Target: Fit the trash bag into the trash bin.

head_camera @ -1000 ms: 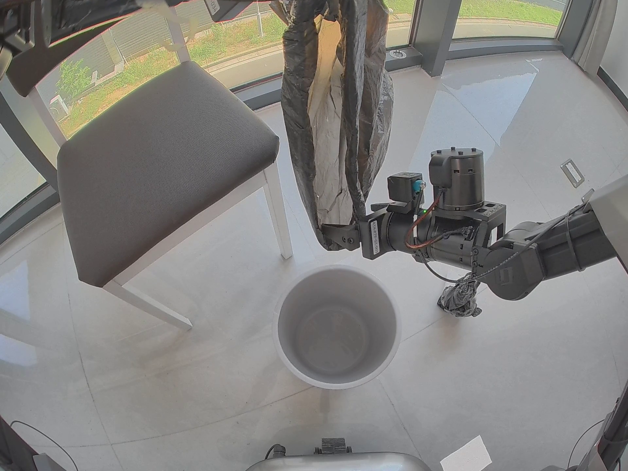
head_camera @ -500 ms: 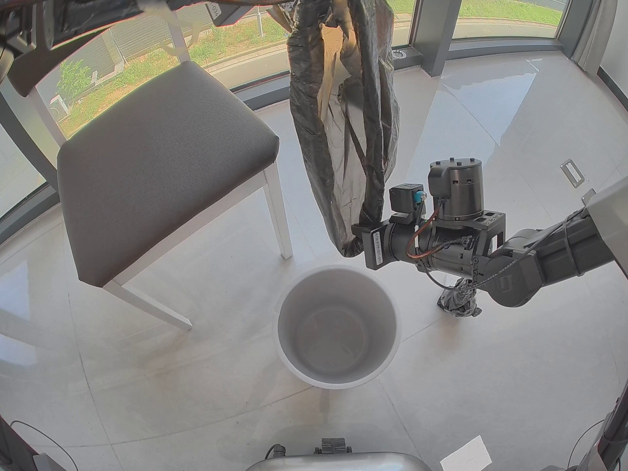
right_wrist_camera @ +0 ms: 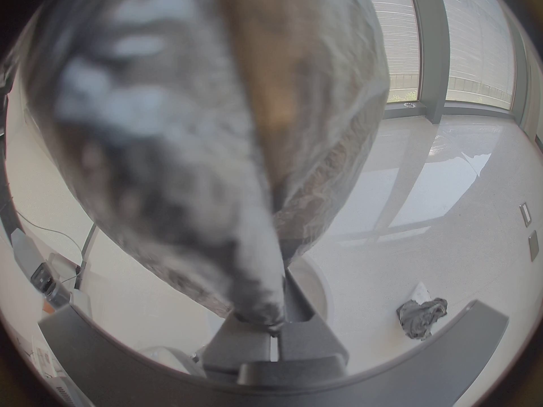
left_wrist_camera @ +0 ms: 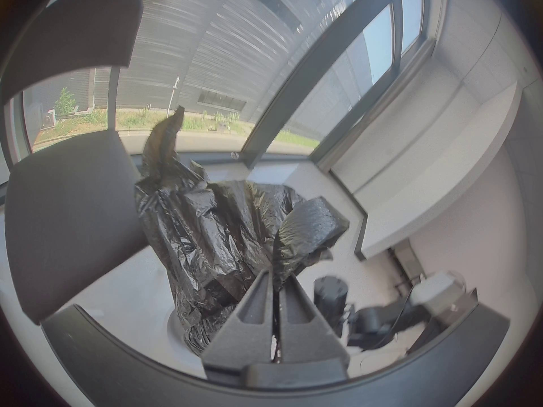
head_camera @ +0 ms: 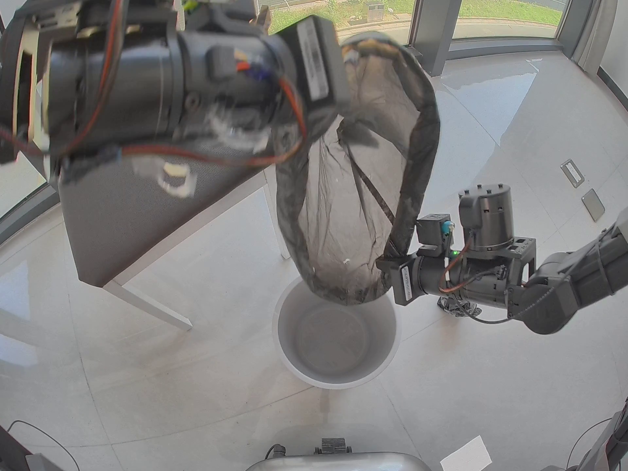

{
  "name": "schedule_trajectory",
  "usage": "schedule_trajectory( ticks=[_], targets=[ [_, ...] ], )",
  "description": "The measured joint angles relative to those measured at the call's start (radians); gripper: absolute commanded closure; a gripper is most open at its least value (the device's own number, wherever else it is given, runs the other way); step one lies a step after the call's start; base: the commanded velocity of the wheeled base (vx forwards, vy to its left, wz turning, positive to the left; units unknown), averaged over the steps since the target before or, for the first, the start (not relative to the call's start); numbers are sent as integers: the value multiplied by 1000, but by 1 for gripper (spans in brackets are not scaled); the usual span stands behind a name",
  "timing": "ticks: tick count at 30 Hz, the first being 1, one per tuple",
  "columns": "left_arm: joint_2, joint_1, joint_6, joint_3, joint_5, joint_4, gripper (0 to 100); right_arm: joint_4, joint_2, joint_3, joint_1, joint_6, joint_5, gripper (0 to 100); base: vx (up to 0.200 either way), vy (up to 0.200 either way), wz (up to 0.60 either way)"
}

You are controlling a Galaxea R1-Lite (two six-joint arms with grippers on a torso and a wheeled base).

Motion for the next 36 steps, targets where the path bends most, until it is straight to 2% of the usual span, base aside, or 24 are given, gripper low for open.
schedule_trajectory(
  ticks=[6, 12, 17, 22, 31, 36],
  targets=[
    [-104, -38, -5, 283, 2, 20, 100, -7, -102, 210, 19, -3, 2, 100, 0, 0, 0],
    [-194, -90, -47, 439, 3, 103, 100, -7, -214, 465, 85, -4, 5, 100, 0, 0, 0],
    [-239, -127, -82, 489, 4, 168, 100, -5, -302, 626, 152, -1, 12, 100, 0, 0, 0],
    [-264, -153, -105, 514, 4, 214, 100, -4, -340, 679, 189, 1, 35, 100, 0, 0, 0],
    [-258, -162, -129, 524, 3, 223, 100, -10, -268, 659, 195, 8, 68, 100, 0, 0, 0],
    [-216, -161, -131, 525, -17, 216, 100, -12, -219, 664, 171, 11, 72, 100, 0, 0, 0]
  ],
)
